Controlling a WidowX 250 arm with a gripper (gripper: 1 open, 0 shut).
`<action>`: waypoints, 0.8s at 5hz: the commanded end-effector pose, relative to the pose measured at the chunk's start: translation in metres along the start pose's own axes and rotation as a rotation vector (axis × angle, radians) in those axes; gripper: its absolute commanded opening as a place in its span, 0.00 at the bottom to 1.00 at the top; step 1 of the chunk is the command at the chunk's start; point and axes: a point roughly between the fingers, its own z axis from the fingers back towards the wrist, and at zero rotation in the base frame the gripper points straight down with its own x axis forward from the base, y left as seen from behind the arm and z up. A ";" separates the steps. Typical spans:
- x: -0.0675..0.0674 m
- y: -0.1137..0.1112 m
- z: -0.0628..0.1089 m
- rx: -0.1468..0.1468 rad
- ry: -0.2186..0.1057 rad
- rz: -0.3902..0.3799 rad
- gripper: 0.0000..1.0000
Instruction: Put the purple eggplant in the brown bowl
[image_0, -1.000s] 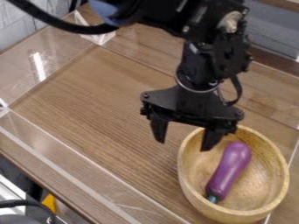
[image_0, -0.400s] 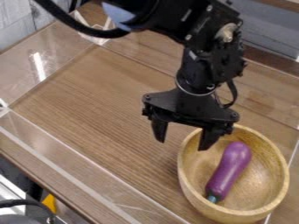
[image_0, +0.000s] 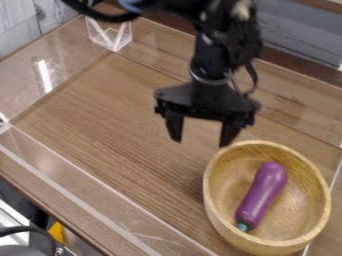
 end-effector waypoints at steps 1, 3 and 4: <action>0.031 0.004 0.024 -0.052 -0.045 0.028 1.00; 0.074 0.004 0.034 -0.125 -0.093 0.032 1.00; 0.088 -0.002 0.029 -0.162 -0.135 0.016 1.00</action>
